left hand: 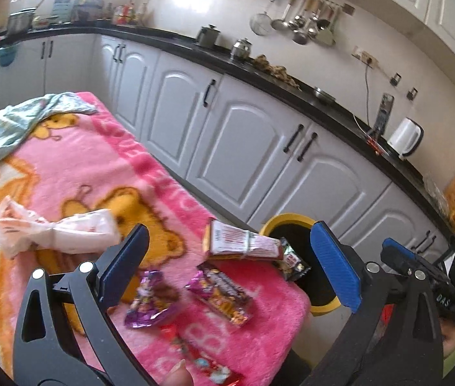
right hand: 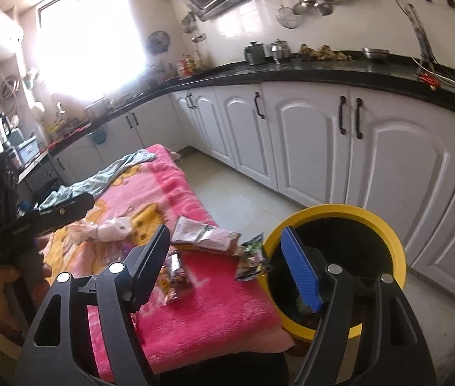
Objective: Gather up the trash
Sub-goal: 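Grasp the purple snack wrapper with the left tool while the right tool grasps the red wrapper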
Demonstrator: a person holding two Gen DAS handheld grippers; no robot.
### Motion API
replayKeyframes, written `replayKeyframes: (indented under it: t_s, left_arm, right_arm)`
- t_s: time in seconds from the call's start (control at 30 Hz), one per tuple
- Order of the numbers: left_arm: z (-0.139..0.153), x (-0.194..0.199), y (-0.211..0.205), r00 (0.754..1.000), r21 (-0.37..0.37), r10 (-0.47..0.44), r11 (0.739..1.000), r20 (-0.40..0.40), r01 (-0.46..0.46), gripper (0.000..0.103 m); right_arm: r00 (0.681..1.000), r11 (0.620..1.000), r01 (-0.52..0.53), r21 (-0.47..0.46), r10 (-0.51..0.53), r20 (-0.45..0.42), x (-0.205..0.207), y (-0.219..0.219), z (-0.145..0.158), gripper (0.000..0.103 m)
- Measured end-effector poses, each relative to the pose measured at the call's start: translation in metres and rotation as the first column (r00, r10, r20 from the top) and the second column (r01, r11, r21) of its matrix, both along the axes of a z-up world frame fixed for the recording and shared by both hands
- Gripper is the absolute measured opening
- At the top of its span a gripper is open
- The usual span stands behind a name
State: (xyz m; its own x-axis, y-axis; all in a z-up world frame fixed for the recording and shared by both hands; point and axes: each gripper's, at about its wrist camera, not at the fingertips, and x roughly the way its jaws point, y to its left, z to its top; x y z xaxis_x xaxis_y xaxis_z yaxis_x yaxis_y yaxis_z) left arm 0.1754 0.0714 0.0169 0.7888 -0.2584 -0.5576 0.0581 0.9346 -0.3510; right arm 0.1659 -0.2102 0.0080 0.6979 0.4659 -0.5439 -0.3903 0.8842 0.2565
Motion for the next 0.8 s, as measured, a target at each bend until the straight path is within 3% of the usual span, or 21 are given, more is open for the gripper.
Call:
replayKeyframes:
  t_s: [0.4, 0.8]
  left_arm:
    - [-0.015, -0.02, 0.049, 0.996, -0.015, 0.09, 0.996, -0.027, -0.09, 0.092]
    - [-0.053, -0.027, 0.077, 0.986, -0.01, 0.13, 0.991, -0.108, -0.131, 0.092]
  right_arm:
    - [0.992, 0.989, -0.124, -0.083, 0.123, -0.015, -0.016, 0.055, -0.014, 0.069]
    - [0.958, 0.95, -0.276, -0.146, 0.259, -0.125, -0.028, 0.114, -0.054, 0.069]
